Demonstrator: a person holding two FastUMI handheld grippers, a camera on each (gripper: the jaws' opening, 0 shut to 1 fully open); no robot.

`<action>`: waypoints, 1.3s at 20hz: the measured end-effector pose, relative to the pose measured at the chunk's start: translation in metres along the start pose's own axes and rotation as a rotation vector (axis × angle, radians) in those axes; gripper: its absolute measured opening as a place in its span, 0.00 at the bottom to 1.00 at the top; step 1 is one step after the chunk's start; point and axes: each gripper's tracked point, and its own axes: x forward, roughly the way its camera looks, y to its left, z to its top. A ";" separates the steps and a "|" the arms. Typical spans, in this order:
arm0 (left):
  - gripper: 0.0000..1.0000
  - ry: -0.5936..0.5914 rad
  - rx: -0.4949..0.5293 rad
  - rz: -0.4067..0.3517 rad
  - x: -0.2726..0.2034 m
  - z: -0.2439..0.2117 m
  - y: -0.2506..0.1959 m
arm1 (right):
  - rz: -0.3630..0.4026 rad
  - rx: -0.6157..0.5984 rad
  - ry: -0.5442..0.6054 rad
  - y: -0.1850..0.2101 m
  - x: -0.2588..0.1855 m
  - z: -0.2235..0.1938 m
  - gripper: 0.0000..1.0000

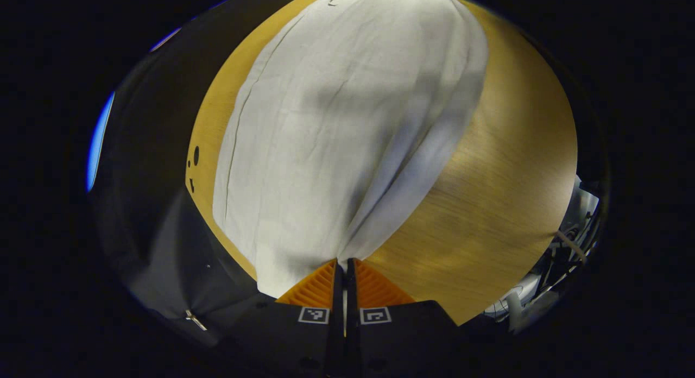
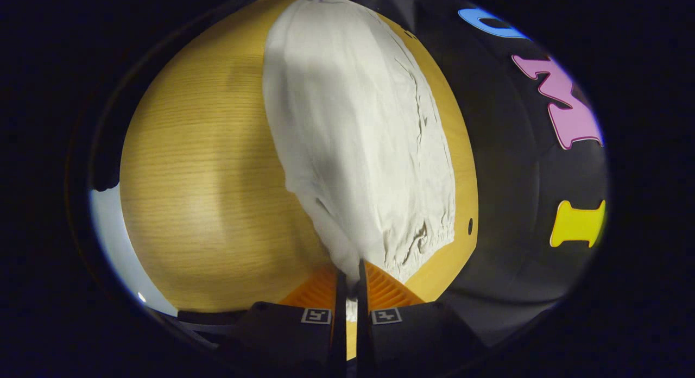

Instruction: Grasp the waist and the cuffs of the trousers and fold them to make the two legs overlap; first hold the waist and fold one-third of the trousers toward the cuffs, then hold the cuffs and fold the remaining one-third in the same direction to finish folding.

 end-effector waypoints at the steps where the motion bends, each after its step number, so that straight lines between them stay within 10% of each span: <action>1: 0.06 -0.018 0.003 0.011 -0.002 0.001 0.000 | 0.019 0.024 0.030 0.003 -0.002 0.001 0.12; 11: 0.05 -0.059 0.023 -0.090 -0.044 -0.020 -0.034 | -0.041 0.206 0.020 -0.022 -0.045 0.035 0.12; 26: 0.05 -0.167 -0.526 -0.144 -0.070 0.033 0.120 | -0.243 0.700 0.004 -0.169 -0.015 0.038 0.12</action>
